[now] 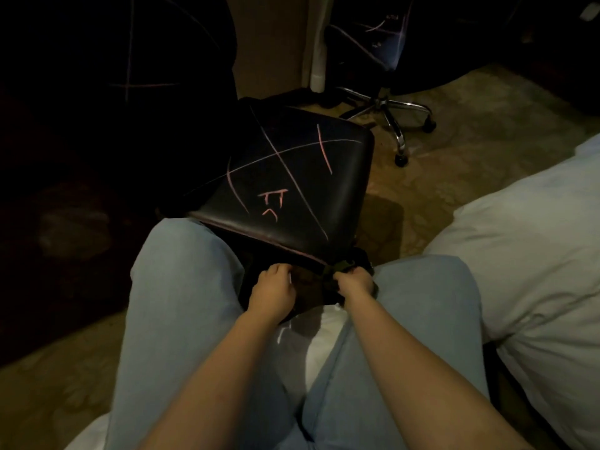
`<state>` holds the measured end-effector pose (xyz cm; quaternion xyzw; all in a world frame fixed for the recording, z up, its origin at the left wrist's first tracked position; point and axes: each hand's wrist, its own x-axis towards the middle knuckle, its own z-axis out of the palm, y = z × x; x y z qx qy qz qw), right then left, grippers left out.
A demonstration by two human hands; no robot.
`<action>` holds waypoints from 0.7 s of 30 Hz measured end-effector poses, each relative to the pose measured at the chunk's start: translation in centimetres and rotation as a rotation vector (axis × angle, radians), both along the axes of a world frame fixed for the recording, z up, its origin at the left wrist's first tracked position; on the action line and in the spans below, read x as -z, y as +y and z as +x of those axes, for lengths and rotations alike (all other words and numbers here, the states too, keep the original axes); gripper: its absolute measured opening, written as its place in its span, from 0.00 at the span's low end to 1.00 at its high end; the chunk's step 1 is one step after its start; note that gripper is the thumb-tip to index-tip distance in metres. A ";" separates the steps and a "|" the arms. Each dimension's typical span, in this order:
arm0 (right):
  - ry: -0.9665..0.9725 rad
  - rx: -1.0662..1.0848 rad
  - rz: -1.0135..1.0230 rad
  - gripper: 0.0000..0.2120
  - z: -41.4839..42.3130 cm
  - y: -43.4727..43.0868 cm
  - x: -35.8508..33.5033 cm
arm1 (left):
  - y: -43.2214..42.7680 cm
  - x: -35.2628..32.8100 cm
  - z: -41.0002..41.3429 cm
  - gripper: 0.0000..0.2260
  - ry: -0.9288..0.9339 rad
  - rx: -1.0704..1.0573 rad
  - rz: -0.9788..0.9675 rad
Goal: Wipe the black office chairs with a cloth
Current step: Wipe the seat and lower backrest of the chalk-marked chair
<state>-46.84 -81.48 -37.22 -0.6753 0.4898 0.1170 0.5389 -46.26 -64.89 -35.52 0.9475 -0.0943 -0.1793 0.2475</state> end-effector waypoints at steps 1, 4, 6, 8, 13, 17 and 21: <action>-0.024 0.026 0.024 0.12 0.2 0.4 0.1 | 0.0 0.1 0.2 0.18 0.007 -0.013 -0.003; -0.102 0.155 0.177 0.03 0.4 1.6 0.0 | -0.5 0.2 0.6 0.20 0.026 -0.026 -0.015; -0.162 0.146 0.112 0.06 0.3 1.8 0.2 | -1.1 0.3 0.7 0.20 0.037 -0.021 -0.019; -0.175 0.026 -0.122 0.07 0.1 2.1 -0.2 | -1.6 0.3 0.6 0.20 0.056 -0.013 -0.025; -0.385 -0.381 -0.420 0.07 0.3 3.1 -0.9 | -2.3 0.9 1.1 0.20 0.085 -0.047 -0.097; -0.323 -0.278 -0.472 0.12 0.4 3.0 -0.5 | -2.2 1.1 1.1 0.23 0.104 -0.022 -0.090; -0.220 -0.077 -0.439 0.15 0.6 2.6 -0.2 | -2.0 1.1 1.1 0.26 0.133 0.015 -0.061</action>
